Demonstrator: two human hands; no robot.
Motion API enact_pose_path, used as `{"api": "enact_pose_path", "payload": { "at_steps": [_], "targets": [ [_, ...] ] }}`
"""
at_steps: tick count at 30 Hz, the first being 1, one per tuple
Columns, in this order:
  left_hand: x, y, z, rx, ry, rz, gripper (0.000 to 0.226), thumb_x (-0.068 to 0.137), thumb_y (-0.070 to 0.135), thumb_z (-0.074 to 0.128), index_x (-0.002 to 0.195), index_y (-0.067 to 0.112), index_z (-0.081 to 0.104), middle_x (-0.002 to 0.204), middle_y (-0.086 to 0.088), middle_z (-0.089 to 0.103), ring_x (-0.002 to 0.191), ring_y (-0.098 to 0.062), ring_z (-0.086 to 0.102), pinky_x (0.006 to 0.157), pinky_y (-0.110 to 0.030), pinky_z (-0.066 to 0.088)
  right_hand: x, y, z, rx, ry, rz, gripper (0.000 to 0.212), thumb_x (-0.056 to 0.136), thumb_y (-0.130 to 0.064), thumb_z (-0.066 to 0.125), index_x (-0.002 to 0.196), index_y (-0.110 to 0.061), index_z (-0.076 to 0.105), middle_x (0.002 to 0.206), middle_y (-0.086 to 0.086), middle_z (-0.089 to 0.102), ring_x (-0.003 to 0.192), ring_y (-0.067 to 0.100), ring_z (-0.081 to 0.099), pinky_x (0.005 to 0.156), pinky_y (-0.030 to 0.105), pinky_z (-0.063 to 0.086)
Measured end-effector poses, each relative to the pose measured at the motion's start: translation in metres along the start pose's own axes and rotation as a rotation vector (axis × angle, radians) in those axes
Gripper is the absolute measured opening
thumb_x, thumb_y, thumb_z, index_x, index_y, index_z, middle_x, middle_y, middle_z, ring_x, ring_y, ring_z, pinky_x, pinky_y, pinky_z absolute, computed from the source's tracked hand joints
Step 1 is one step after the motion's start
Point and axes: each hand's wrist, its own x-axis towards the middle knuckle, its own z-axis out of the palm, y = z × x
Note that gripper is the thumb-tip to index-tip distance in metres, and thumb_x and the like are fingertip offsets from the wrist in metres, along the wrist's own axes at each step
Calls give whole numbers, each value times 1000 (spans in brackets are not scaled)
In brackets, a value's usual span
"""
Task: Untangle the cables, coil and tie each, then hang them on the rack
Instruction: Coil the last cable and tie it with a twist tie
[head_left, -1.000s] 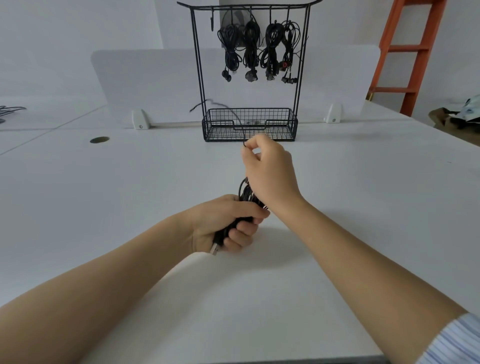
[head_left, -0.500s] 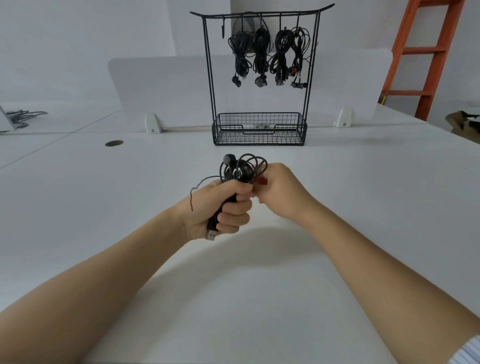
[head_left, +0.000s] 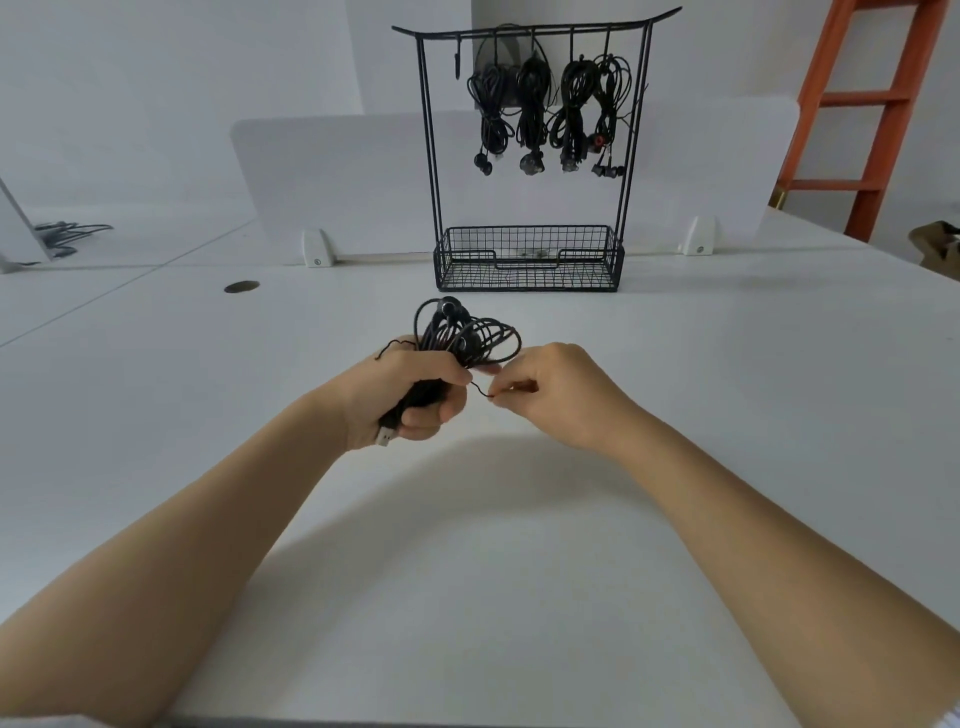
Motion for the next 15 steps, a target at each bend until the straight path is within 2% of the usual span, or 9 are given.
{"api": "enact_pose_path", "payload": {
  "at_steps": [3,5,8,13,15],
  "targets": [
    [3,0,-1,57,114,-20,15,80,4,50,82,-6,62,45,-6,44,32,-11,26,35,-14,22,-3,-5,-3,20,47,19,14,86,-9,57,87,-5,70,69,-8,54,71,14,51,66,20,40],
    [7,-3,-2,141,187,-57,21,86,0,42,73,-2,58,45,-5,46,32,-11,28,35,-14,23,-7,-12,-2,-23,72,2,14,88,-12,53,84,-8,66,77,-6,55,80,19,55,73,29,44],
    [10,-6,3,224,211,-71,28,86,-3,39,61,1,51,45,-4,50,33,-12,32,35,-16,27,-12,-26,6,-151,108,-50,15,91,-17,47,87,-12,60,85,-8,50,82,17,49,67,28,36],
    [11,-9,7,285,271,21,29,84,-2,41,57,4,49,41,2,49,33,-14,34,46,-24,26,-11,-27,8,-52,130,30,16,91,-17,49,81,-11,59,76,-5,51,76,20,50,65,28,37],
    [10,-10,10,343,308,42,32,84,0,43,53,7,48,36,4,46,32,-13,34,48,-25,23,-11,-28,8,-139,213,19,20,93,-24,47,76,-15,54,77,-5,46,76,16,43,63,28,31]
  ]
}}
